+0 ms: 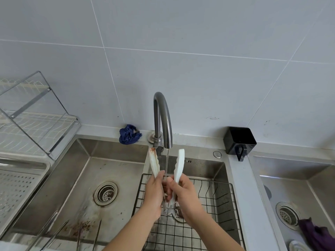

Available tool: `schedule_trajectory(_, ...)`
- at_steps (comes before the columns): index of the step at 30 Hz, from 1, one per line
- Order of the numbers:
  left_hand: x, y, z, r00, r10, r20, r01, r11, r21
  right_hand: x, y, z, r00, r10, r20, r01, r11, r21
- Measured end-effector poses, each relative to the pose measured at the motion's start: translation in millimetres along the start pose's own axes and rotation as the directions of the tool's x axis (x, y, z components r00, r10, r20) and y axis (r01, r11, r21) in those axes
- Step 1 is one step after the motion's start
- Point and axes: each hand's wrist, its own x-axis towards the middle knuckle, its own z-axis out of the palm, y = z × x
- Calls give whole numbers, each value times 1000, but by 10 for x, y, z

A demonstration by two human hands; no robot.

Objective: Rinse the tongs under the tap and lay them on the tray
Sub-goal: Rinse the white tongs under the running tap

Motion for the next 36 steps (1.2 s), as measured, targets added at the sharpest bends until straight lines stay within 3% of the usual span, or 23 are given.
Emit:
schedule_trajectory(4,77,80,118,990,106,-88,-102,993,52,-67,-30,-86,1000,-31,4,31,999,-40)
schedule_trajectory(6,138,146,149,989,92,-112,-87,995,44,-121,-62,-110,997,-19,78,21,999,-24)
schedule_trajectory(9,172,165,158,998,19,-58,-18,1000,23,-191,-109,-127,986,31,164,-8,990,-140)
schedule_trajectory(12,142,90,83,998,-55,14,55,998,31,-161,-139,-218,994,-42,99,59,982,-181)
schedule_trajectory(16,102,49,-107,961,-200,193,205,979,-7,135,-123,-340,991,35,-130,-53,989,-138)
schedule_trajectory(19,78,57,-210,923,-216,319,237,971,-30,375,-82,-200,993,97,-64,-111,955,-275)
schedule_trajectory(22,38,104,-258,913,-235,335,249,969,1,515,-75,56,998,56,-3,-54,940,-336)
schedule_trajectory(26,38,173,-352,906,-296,301,331,941,-69,602,-6,279,988,-36,-147,-27,915,-404)
schedule_trajectory(28,34,170,-406,920,-312,239,331,943,-44,582,55,331,987,7,-158,-61,939,-339)
schedule_trajectory(32,-42,159,-484,936,-278,218,293,955,-39,521,94,336,988,149,-49,-155,973,-169)
schedule_trajectory(36,-93,139,-455,941,-251,227,253,967,21,578,30,369,977,148,-151,-169,975,-141)
